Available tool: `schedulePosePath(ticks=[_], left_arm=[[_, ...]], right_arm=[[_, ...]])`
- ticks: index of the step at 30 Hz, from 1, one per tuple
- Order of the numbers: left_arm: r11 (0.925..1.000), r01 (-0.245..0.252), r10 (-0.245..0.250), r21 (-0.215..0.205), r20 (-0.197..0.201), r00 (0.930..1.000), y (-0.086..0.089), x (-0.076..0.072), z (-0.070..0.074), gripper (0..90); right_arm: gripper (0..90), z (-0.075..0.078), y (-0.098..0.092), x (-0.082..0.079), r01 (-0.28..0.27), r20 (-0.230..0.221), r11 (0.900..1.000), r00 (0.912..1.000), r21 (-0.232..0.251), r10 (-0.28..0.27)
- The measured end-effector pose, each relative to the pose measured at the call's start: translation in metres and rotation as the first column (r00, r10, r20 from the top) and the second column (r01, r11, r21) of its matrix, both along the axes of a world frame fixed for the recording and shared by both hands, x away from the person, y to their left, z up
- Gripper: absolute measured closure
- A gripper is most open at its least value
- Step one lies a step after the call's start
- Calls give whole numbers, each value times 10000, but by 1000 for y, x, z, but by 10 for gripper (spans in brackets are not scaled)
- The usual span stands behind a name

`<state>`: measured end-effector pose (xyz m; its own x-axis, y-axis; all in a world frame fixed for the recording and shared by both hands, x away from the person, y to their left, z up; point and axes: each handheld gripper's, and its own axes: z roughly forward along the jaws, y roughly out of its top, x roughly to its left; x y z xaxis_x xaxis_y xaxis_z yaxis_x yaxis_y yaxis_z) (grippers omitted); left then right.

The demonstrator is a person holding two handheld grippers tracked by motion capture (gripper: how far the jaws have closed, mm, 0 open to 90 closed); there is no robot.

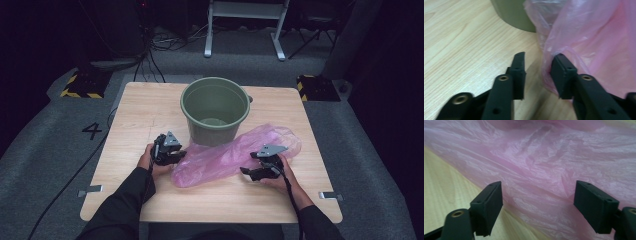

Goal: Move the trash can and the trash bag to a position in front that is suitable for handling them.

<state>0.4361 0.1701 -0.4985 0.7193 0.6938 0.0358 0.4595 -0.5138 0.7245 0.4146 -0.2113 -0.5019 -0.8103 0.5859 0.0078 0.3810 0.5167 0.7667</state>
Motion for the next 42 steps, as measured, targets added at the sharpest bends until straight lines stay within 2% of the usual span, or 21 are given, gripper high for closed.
schedulePosePath(ticks=[2, 3, 4, 6, 7, 10, 12, 14, 17, 20, 23, 30, 33, 35, 37, 39, 42], left_arm=[[9996, -265, 265, -19, 78, 9996, 1, 2, -1, 532], [9992, -377, 378, -102, 53, 9993, 2, 2, -2, 469], [9989, -410, 408, -225, -91, 9991, 2, 2, -1, 434], [9974, -661, 664, -280, 101, 9977, 2, 0, 2, 297], [9963, -777, 786, -380, 243, 9966, 2, -2, 5, 285], [9945, -682, 727, -799, 545, 9959, 2, -8, 17, 243], [9934, -599, 677, -982, 780, 9947, 1, -14, 26, 227], [9907, -453, 564, -1280, 849, 9948, 1, -21, 33, 216], [9921, -282, 409, -1220, 1033, 9938, 1, -31, 40, 208], [9906, -148, 276, -1362, 923, 9953, 4, -38, 43, 183], [9889, -350, 469, -1442, 797, 9957, 13, -43, 43, 180], [9856, -1220, 1291, -1171, 547, 9901, 51, -57, 33, 181], [9856, -1295, 1336, -1086, 309, 9906, 63, -65, 25, 182], [9881, -1195, 1211, -967, 111, 9926, 66, -69, 17, 183], [9908, -1285, 1282, -434, -86, 9917, 65, -72, 10, 181], [9933, -1141, 1137, -177, -229, 9933, 63, -74, 5, 179], [9928, -1171, 1162, -247, -355, 9926, 62, -75, 1, 176]], right_arm=[[278, 0, 1, 1, 51, -23, 9999, 10000, -147, -52], [295, -1, 3, 1, 178, -23, 9993, 9998, -327, -179], [302, -1, 3, 1, 213, -17, 9993, 9998, -314, -214], [341, -1, 3, 1, 235, -23, 9993, 9997, -290, -236], [376, 0, 3, 2, 362, -17, 9990, 9993, -262, -363], [490, 0, 1, 1, 668, 27, 9977, 9978, -115, -667], [528, 0, 2, 0, 693, 82, 9975, 9976, -119, -692], [586, 0, 2, -1, 649, 153, 9978, 9978, -125, -647], [668, 0, 1, -4, 619, 236, 9980, 9978, -159, -615], [730, 0, -2, -5, 705, 245, 9974, 9972, -130, -702], [776, 0, -7, -6, 780, 267, 9968, 9966, -152, -776], [847, 0, -22, -4, 1049, 184, 9944, 9943, -143, -1046], [861, 1, -27, -4, 1155, 121, 9932, 9932, -133, -1154], [864, 1, -28, -5, 1192, 136, 9928, 9928, -149, -1190], [867, 1, -28, -5, 1191, 158, 9928, 9928, -156, -1188], [873, 0, -28, -4, 1226, 103, 9924, 9924, -82, -1225], [879, 0, -30, -3, 1243, 5, 9922, 9922, 24, -1243]])
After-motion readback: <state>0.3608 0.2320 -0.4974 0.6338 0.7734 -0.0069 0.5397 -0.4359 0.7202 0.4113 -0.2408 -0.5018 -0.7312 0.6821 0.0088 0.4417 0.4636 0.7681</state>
